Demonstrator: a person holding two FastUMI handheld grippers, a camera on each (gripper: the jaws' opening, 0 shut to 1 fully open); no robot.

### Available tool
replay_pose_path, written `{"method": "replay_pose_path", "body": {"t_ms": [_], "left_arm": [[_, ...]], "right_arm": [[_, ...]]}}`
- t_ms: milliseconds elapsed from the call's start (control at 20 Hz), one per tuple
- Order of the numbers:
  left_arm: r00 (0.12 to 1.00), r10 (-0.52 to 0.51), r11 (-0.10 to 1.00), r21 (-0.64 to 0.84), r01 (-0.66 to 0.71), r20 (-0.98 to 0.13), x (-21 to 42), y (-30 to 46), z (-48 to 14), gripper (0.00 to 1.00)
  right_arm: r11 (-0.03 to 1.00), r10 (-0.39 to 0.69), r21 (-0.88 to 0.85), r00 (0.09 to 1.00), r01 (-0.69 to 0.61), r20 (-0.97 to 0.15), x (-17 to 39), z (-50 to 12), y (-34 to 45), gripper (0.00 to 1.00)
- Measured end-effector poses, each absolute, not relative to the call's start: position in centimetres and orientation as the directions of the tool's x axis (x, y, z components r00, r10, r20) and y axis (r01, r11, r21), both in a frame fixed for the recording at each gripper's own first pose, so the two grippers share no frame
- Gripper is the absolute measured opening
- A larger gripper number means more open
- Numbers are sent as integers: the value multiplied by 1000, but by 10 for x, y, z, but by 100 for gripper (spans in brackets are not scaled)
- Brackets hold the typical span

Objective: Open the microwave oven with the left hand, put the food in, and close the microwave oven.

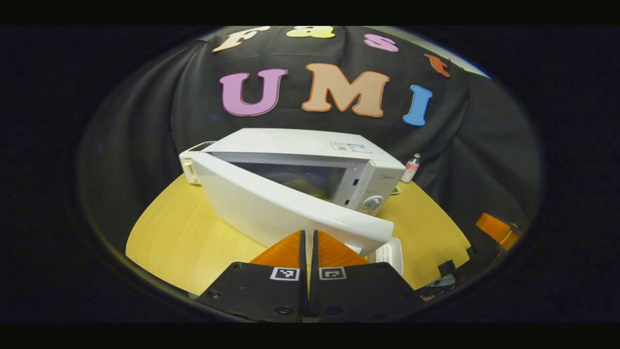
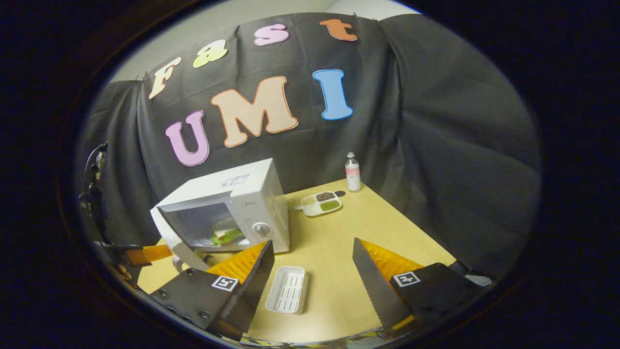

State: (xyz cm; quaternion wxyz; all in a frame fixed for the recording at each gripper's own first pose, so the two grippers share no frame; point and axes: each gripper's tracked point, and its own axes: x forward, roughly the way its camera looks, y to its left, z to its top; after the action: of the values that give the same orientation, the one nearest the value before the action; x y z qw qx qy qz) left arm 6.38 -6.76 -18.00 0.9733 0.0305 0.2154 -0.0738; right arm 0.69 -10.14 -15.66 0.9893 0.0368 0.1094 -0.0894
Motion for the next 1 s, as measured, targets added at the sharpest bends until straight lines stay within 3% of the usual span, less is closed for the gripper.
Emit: {"method": "replay_pose_path", "body": {"t_ms": [150,200,850,900,950,1000], "left_arm": [[898,-173,978,39,206,-405,89,-91,-176,1],[898,-183,975,44,218,-401,96,-97,-176,1],[890,-211,970,29,243,-403,139,-120,-181,2],[892,-211,970,29,243,-400,141,-121,-180,0],[894,-212,970,30,243,-395,144,-122,-180,0],[895,-212,970,31,243,-392,148,-123,-180,0]], "right_arm": [[978,-183,57,961,199,-205,4,-151,-107,99],[977,-190,61,961,206,-201,4,-150,-110,91],[962,-263,33,954,270,-144,-5,-133,-117,91],[962,-265,34,953,272,-145,-5,-134,-118,99],[961,-269,34,952,276,-144,-6,-133,-118,91],[959,-273,33,951,280,-144,-6,-133,-120,91]]}}
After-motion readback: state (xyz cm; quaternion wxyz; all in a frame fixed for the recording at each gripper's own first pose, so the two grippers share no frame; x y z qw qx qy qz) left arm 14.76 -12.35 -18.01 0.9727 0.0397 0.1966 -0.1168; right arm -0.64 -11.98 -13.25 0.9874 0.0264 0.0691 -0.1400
